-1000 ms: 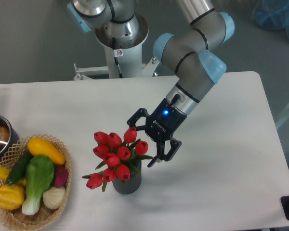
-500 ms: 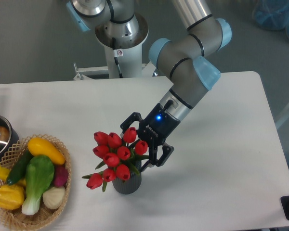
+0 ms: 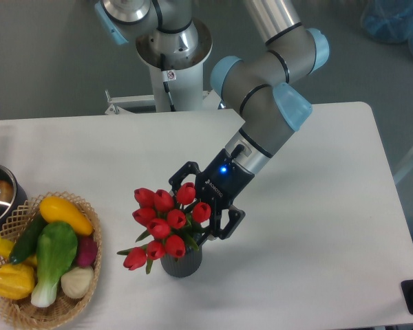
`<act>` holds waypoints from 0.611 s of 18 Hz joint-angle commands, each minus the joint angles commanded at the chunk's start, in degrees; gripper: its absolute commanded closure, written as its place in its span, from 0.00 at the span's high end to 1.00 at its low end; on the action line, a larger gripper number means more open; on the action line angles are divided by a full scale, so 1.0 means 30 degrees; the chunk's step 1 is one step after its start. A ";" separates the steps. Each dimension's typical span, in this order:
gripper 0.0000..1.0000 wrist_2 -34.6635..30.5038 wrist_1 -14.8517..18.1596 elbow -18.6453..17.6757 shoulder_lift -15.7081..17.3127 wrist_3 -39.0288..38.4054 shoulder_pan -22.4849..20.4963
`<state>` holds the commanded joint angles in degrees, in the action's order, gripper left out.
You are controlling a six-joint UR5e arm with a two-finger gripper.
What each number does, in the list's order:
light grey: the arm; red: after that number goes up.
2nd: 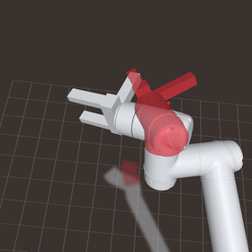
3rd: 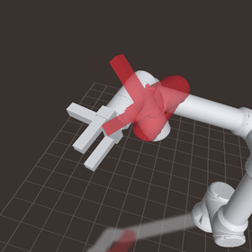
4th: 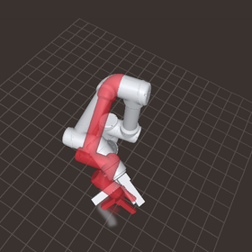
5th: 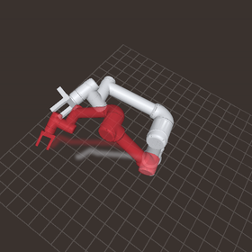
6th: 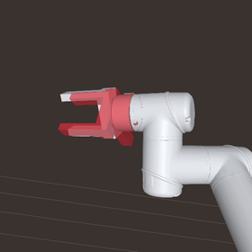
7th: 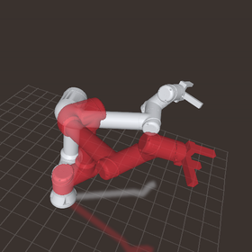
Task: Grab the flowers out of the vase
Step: 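Lower the open gripper around the tulip stems above the vase rim, then close the gripper on the tulip stems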
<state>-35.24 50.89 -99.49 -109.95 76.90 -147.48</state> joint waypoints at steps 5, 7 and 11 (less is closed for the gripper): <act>0.72 0.0029 0.0000 0.0000 0.0059 -0.0029 0.0000; 0.70 0.0029 0.0000 0.0000 0.0059 -0.0029 0.0000; 0.63 0.0029 -0.0029 0.0000 0.0059 -0.0029 -0.0029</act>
<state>-35.16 50.80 -99.49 -109.78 76.82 -147.57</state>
